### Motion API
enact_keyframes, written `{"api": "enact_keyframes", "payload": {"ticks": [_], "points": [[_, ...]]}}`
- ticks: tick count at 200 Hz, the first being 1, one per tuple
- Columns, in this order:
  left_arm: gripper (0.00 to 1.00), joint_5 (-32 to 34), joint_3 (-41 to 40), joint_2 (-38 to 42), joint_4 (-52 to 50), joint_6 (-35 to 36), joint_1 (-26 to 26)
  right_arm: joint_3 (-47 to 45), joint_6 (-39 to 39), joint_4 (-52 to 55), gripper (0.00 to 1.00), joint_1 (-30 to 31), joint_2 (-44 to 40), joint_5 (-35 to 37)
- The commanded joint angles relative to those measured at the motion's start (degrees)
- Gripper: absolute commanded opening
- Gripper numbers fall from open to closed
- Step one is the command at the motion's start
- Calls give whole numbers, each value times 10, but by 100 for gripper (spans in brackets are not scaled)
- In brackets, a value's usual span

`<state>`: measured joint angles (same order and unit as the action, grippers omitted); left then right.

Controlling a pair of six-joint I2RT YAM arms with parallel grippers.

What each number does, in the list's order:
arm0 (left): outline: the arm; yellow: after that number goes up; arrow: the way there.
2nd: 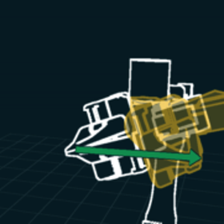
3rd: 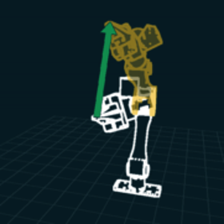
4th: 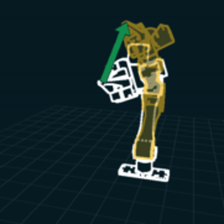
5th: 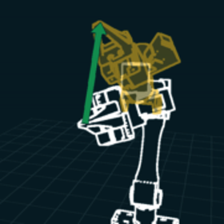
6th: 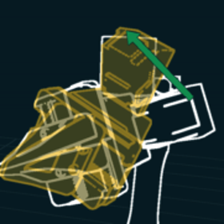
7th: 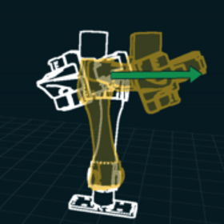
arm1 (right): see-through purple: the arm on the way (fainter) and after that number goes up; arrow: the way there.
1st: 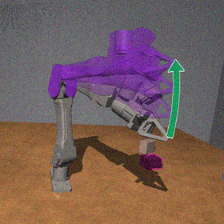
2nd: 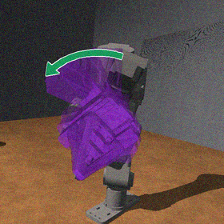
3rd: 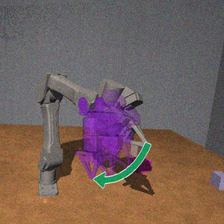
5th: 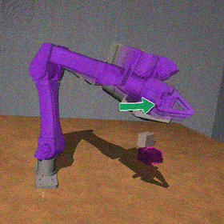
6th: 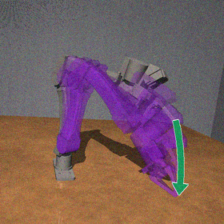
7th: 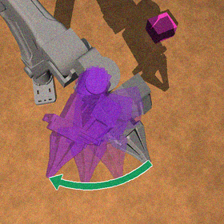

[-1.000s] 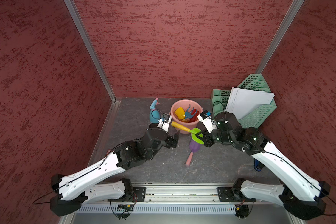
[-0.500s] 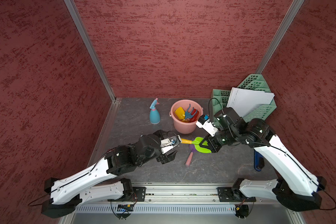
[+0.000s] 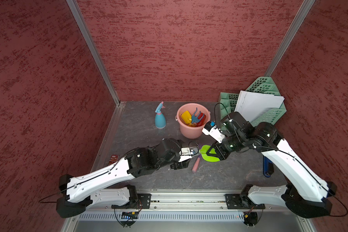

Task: Organize the gardening tools
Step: Pick up the gardening tool from the center of the board.

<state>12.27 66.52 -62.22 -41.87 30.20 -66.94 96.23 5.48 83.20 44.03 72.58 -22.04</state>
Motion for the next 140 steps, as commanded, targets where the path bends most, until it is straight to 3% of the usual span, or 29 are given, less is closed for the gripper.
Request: {"api": "enact_keyframes", "payload": {"ticks": [1, 71, 140], "points": [[73, -8, 19, -8, 26, 10, -3, 21, 3, -13, 0, -3, 5, -16], [55, 2, 26, -33, 52, 28, -2, 15, 4, -25, 0, -2, 9, -26], [22, 1, 30, -38, 56, 35, -2, -13, 12, -51, 0, -3, 0, -27]]}}
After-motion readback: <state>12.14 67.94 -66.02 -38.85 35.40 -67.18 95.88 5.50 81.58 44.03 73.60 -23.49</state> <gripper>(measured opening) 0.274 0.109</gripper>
